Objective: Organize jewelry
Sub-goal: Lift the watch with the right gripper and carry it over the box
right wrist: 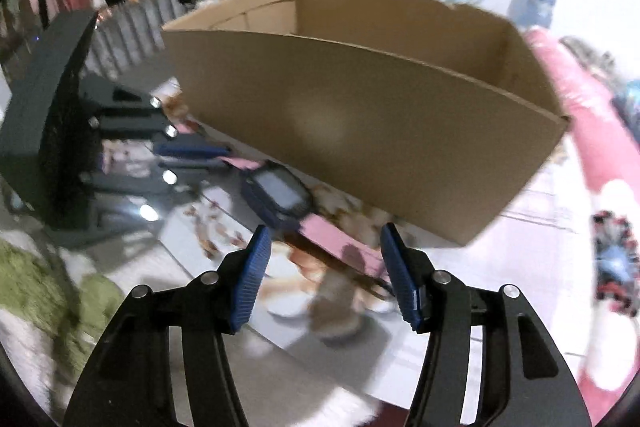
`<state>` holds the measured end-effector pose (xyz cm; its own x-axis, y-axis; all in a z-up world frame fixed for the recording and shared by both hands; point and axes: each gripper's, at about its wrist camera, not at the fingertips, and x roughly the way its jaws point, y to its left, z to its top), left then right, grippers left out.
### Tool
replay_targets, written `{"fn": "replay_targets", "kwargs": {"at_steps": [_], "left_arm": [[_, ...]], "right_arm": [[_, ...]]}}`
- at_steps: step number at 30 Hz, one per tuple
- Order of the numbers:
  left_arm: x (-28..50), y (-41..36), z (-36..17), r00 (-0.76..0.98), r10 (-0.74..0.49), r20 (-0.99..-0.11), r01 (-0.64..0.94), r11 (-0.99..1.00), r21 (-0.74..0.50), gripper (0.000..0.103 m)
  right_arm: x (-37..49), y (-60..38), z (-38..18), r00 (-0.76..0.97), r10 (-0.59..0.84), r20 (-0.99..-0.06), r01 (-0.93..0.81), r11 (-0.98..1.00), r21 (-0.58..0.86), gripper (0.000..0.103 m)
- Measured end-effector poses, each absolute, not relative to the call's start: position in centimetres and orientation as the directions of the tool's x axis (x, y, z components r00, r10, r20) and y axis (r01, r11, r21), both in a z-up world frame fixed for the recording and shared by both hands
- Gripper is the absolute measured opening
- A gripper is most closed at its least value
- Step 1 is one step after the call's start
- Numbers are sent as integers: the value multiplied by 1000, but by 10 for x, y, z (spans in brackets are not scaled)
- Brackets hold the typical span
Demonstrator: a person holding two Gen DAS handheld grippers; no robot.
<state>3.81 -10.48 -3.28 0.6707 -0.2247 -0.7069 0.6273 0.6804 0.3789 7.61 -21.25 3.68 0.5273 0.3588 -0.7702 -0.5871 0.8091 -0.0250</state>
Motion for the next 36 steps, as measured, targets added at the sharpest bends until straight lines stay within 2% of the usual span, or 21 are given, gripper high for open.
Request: {"fn": "replay_targets", "kwargs": {"at_steps": [8, 14, 19, 22, 36], "left_arm": [[35, -107, -34, 673, -225, -704, 633, 667, 392, 7], [31, -106, -35, 674, -231, -701, 637, 662, 395, 7], [31, -106, -36, 675, -234, -700, 635, 668, 389, 7], [30, -105, -36, 679, -235, -696, 631, 672, 388, 6], [16, -108, -3, 734, -267, -624, 594, 697, 401, 3]], "right_arm": [[75, -208, 23, 567, 211, -796, -640, 721, -265, 31], [77, -204, 12, 570, 178, -802, -667, 670, -325, 26], [74, -190, 6, 587, 175, -791, -672, 650, -354, 10], [72, -185, 3, 617, 169, -768, -651, 658, -378, 4], [40, -176, 30, 766, 116, -632, -516, 697, -498, 1]]}}
